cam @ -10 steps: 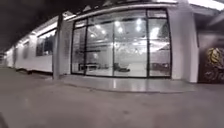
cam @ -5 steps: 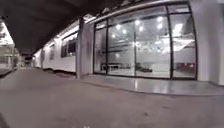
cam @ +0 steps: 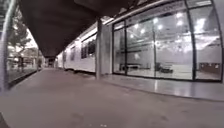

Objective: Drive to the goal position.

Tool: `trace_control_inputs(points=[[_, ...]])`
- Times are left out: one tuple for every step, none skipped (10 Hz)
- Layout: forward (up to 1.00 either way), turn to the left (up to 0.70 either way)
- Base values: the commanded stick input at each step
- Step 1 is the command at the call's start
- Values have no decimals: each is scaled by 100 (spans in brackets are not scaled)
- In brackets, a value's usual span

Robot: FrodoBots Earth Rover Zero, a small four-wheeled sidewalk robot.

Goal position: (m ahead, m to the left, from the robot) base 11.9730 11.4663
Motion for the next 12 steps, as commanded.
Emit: trace_control_inputs(points=[[0,0],[0,0],[0,0],[0,0],[0,0],[0,0],[0,0],[64,0],[70,0],[70,0],[70,1],[70,8]])
